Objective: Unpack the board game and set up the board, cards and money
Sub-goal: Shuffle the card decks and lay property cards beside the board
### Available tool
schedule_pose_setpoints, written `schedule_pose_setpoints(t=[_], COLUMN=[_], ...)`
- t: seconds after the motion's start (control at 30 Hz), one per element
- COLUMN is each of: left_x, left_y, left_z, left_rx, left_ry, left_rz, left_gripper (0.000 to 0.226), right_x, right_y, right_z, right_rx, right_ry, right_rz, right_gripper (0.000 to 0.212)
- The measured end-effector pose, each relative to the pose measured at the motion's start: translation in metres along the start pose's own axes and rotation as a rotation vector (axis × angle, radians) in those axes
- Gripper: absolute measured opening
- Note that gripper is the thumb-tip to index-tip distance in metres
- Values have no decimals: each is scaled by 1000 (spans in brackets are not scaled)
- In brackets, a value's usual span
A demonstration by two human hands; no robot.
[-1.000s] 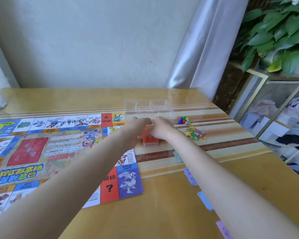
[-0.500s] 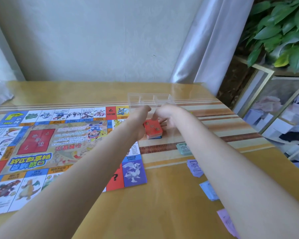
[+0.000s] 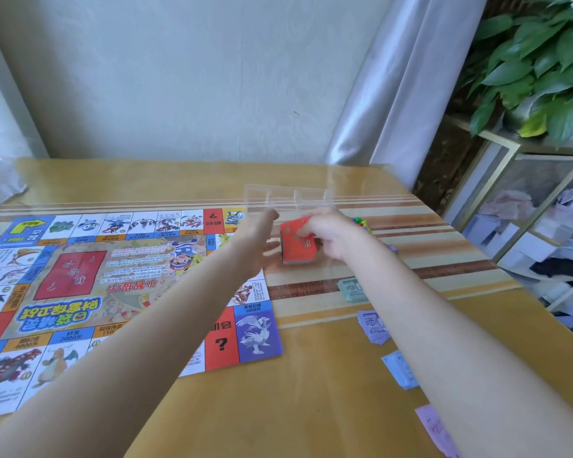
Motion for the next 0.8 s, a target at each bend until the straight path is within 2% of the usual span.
schedule_pose_setpoints(t=[0.07,0.13,0.2,0.27,0.37,0.5,0.63,0.7,0.8], left_x=[-1,3,13,22,31,36,36,35,37], left_y=[-9,-8,-4,-7,-15,-22,-25,-27,-30], left_z=[3,-1,-3,-4,-3,3,5,4,5], left_rx=[-13,65,234,285,206,223,192,198,247], left_ry=[60,1,-62,-79,-27,58,138,158,130], left_rz=[-27,-223,-470,-588,-608,-563,-449,-424,-483], left_gripper=[18,31,44,48,34,22,19,22,23], right_x=[5,9,14,18,23,27,29,28,27], right_y=[1,12,22,23,15,16,20,20,18], right_z=[-12,-23,-31,-34,-33,-27,-22,-23,-25], right_rx=[-283,-411,-360,-193,-51,-225,-307,-303,-299], right_ry=[-47,-103,-168,-245,-279,-240,-246,-250,-236], right_rz=[-49,-155,-227,-277,-323,-266,-209,-197,-214], right_gripper=[42,41,33,32,29,28,11,15,28])
Point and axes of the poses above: each hand's wrist, its own x-axis away from the middle knuckle, its own y-axis out of the palm, z = x × y, the point moved 5 cm from there along -x, towards the middle knuckle, and after that the axes turned 14 degrees about -y, right-handed, at the moved point
